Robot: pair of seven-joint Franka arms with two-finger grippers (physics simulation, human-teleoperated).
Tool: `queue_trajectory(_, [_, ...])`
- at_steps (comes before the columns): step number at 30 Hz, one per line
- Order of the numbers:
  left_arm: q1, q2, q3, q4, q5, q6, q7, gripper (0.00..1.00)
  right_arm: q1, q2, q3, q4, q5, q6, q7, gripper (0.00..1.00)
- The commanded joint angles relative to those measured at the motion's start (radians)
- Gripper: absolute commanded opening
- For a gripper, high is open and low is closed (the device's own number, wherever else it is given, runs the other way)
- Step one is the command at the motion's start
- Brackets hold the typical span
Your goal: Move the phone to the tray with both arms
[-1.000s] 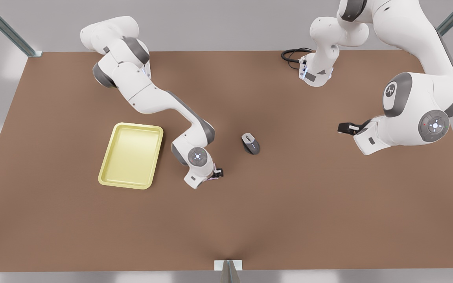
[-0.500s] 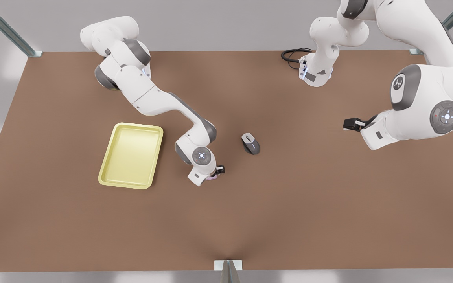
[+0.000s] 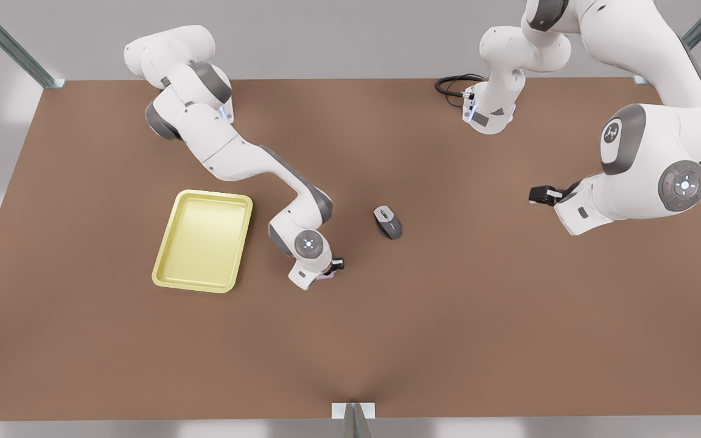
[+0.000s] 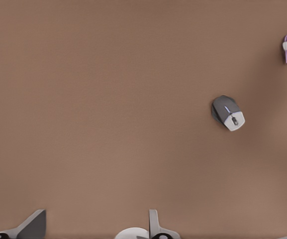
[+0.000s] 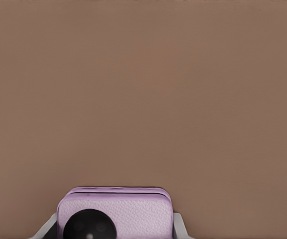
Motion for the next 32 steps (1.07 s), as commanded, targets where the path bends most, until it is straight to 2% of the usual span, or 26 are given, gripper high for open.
queue_trajectory(1, [0.000,0.000,0.000,0.000,0.001,0.000,-0.027,1.00,-0.005,-0.014,-0.003,0.005,-0.004,-0.007,-0.030,0.72])
queue_trajectory(5, [0.000,0.001,0.000,0.000,0.002,0.000,-0.027,1.00,-0.048,-0.151,-0.010,-0.036,0.004,-0.119,-0.074,0.72])
queue_trajectory(7, [0.000,0.001,-0.003,0.000,0.016,0.000,-0.027,1.00,-0.157,-0.305,-0.003,-0.218,0.007,-0.104,-0.160,0.72])
queue_trajectory(9, [0.000,0.001,-0.003,0.000,0.016,0.000,-0.029,1.00,-0.298,-0.465,0.000,-0.459,0.045,-0.006,-0.318,0.72])
queue_trajectory(12, [0.000,0.002,-0.003,-0.001,0.016,0.001,-0.035,1.00,-0.501,-0.623,0.008,-0.668,0.099,-0.004,-0.569,0.72])
queue_trajectory(14, [0.000,0.002,-0.003,-0.001,0.017,0.001,-0.035,1.00,-0.565,-0.700,0.007,-0.795,0.099,-0.004,-0.642,0.73])
queue_trajectory(15, [0.000,0.002,-0.003,-0.001,0.017,0.000,-0.035,1.00,-0.579,-0.720,0.007,-0.838,0.099,-0.001,-0.645,0.80])
queue_trajectory(16, [0.000,0.002,-0.003,0.000,0.016,0.000,-0.035,1.00,-0.579,-0.724,0.007,-0.866,0.099,0.023,-0.643,1.00])
queue_trajectory(19, [0.000,0.002,-0.003,-0.001,0.017,0.001,-0.035,1.00,-0.564,-0.698,0.008,-0.860,0.099,0.060,-0.626,1.00])
queue_trajectory(21, [0.000,0.002,-0.003,-0.001,0.017,0.000,-0.035,1.00,-0.562,-0.698,0.007,-0.749,0.099,-0.042,-0.625,1.00])
queue_trajectory(22, [0.000,0.013,-0.003,0.002,0.013,0.000,-0.035,1.00,-0.466,-0.689,-0.056,-0.575,0.099,-0.233,-0.623,1.00])
queue_trajectory(24, [-0.003,0.016,-0.004,0.020,0.057,-0.009,-0.034,1.00,-0.413,-0.689,-0.067,-0.230,0.097,-0.601,-0.622,1.00])
queue_trajectory(25, [-0.003,0.014,-0.004,0.025,0.057,-0.011,-0.035,1.00,-0.370,-0.689,-0.128,-0.078,0.097,-0.713,-0.614,1.00])
queue_trajectory(28, [-0.003,0.010,-0.003,0.025,0.085,-0.012,-0.035,1.00,-0.331,-0.731,-0.225,-0.067,0.149,-0.774,-0.614,1.00])
queue_trajectory(29, [-0.003,0.010,-0.003,0.025,0.086,-0.012,-0.035,1.00,-0.291,-0.729,-0.285,-0.071,0.162,-0.765,-0.616,1.00])
queue_trajectory(32, [-0.003,0.013,-0.004,0.025,0.086,-0.012,-0.035,1.00,-0.298,-0.726,-0.296,-0.065,0.229,-0.738,-0.665,1.00])
